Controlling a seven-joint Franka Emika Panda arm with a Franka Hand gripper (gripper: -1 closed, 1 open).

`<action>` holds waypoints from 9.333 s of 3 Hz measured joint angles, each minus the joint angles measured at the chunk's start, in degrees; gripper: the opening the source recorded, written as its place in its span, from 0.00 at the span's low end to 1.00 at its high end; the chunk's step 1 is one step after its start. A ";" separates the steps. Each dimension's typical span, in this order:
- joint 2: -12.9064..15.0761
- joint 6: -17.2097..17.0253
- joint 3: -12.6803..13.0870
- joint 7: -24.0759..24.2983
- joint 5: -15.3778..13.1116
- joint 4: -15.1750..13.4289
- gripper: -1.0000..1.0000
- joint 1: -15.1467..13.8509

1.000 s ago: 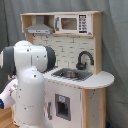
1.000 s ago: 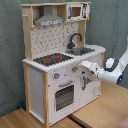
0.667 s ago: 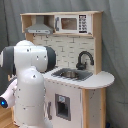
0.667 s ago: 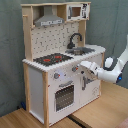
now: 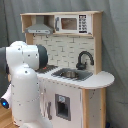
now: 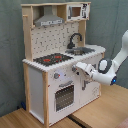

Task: Play with the kitchen

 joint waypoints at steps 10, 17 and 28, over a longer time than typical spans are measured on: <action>-1.81 -1.90 0.04 -51.84 0.87 1.58 0.00 -0.06; -0.99 -10.44 2.52 -47.36 11.28 5.60 1.00 8.43; 3.25 -39.40 0.78 -29.57 44.48 36.78 1.00 17.80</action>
